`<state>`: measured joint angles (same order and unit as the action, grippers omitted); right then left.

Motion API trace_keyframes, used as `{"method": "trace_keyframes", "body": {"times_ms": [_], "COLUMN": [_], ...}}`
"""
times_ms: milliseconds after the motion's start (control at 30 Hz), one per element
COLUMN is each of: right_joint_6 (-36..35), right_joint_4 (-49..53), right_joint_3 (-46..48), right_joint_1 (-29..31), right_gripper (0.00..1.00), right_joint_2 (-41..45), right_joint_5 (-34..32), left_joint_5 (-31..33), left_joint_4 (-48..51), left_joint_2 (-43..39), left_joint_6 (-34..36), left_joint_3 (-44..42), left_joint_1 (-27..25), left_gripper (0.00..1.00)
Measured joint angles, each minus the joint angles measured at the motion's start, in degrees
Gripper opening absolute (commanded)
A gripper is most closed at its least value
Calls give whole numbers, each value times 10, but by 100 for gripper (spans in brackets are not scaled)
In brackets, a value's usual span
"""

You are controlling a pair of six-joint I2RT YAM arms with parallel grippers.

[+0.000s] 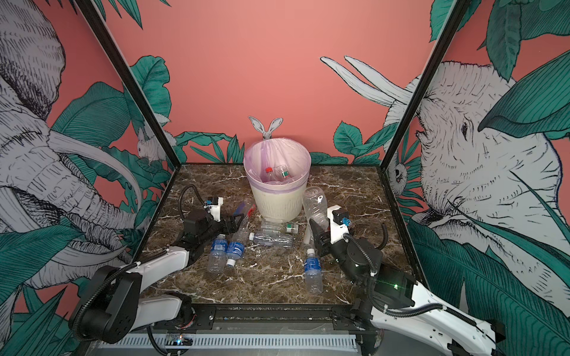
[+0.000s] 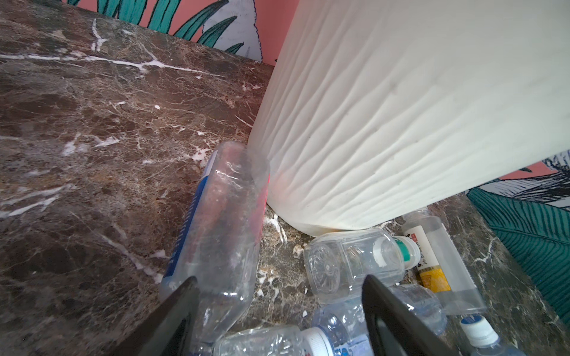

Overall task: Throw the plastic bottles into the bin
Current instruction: 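Carry the clear bottle with the right gripper up over the bin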

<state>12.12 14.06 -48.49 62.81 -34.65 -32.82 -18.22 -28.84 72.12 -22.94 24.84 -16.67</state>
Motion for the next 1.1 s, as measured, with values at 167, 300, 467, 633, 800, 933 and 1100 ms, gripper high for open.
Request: {"method": "trace_keyframes", "body": {"times_ms": [167, 300, 467, 633, 800, 933, 1100], "right_joint_6": [-74, -136, -148, -110, -73, -61, -58], "right_joint_4": [-16, -27, -24, 21, 63, 77, 62], "right_joint_3": [-143, -324, -570, -811, -856, -825, -740], "right_joint_1": [-1, -32, -141, -229, -267, -270, -269], "right_gripper": [48, 48, 52, 99, 99, 99, 99], "right_joint_2": [-101, -239, -436, -640, -731, -723, -643], "right_joint_5": [-17, 3, 86, 165, 207, 220, 228], "left_joint_5": [0, -4, -7, -6, -6, -5, -2], "left_joint_4": [-4, -11, -11, -8, -3, 4, 15], "left_joint_2": [5, 18, 19, 6, -16, -20, -23], "left_joint_6": [0, -2, -3, -1, 0, 0, 0], "left_joint_3": [0, 0, 0, 0, 0, 0, 0], "left_joint_1": [0, 0, 0, 0, 0, 0, 0], "left_gripper": [84, 84, 84, 84, 84, 84, 84]}}
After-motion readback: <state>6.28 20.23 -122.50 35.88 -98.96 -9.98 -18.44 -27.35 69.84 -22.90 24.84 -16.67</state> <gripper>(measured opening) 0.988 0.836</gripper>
